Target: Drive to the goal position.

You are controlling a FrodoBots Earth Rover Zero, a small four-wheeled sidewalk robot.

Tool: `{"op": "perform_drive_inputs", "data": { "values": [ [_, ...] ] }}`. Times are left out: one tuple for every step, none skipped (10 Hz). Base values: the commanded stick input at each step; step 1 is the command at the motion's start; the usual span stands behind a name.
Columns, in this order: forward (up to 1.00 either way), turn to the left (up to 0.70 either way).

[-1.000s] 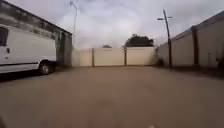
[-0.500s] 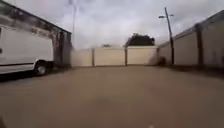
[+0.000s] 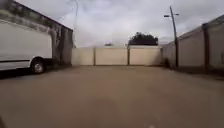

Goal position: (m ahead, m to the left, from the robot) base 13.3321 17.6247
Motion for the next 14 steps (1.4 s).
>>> {"op": "perform_drive_inputs", "data": {
  "values": [
    [0.7,0.0],
    [0.7,0.0],
    [0.7,0.0],
    [0.7,0.0],
    [0.7,0.0],
    [0.7,0.01],
    [0.7,0.03],
    [0.7,0.04],
    [0.7,0.04],
    [0.7,0.15],
    [0.7,0.19],
    [0.7,0.16],
    [0.7,0.13],
    [0.7,0.12]
  ]
}}
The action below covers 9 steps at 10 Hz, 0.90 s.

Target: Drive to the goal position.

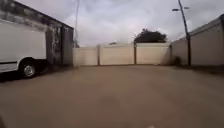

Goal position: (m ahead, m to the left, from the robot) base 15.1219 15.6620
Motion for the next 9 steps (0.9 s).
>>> {"op": "perform_drive_inputs", "data": {
  "values": [
    [0.7,0.15],
    [0.7,0.0],
    [0.7,0.02],
    [0.7,0.05],
    [0.7,0.05],
    [0.7,0.02],
    [0.7,0.01],
    [0.7,0.0],
    [0.7,0.0]
  ]
}}
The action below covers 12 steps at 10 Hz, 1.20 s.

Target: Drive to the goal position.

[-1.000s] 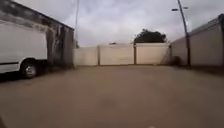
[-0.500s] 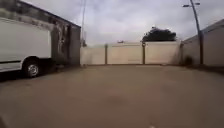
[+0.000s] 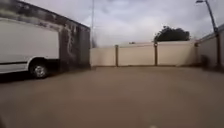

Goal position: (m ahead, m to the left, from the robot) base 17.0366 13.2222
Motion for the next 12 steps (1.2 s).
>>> {"op": "perform_drive_inputs", "data": {
  "values": [
    [0.7,0.08],
    [0.7,-0.35],
    [0.7,-0.35],
    [0.7,-0.3],
    [0.7,-0.22],
    [0.7,-0.14],
    [0.7,0.0],
    [0.7,0.0],
    [0.7,0.0],
    [0.7,0.0],
    [0.7,0.0],
    [0.7,0.0]
  ]
}}
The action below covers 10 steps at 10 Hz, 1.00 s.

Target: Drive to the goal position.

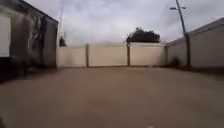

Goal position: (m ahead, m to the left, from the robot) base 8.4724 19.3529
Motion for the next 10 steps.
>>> {"op": "perform_drive_inputs", "data": {
  "values": [
    [0.7,0.0],
    [0.7,0.0],
    [0.7,0.0],
    [0.7,0.0],
    [0.7,0.0],
    [0.7,0.0],
    [0.7,0.0],
    [0.7,0.0],
    [0.7,0.0],
    [0.7,0.0]
  ]
}}
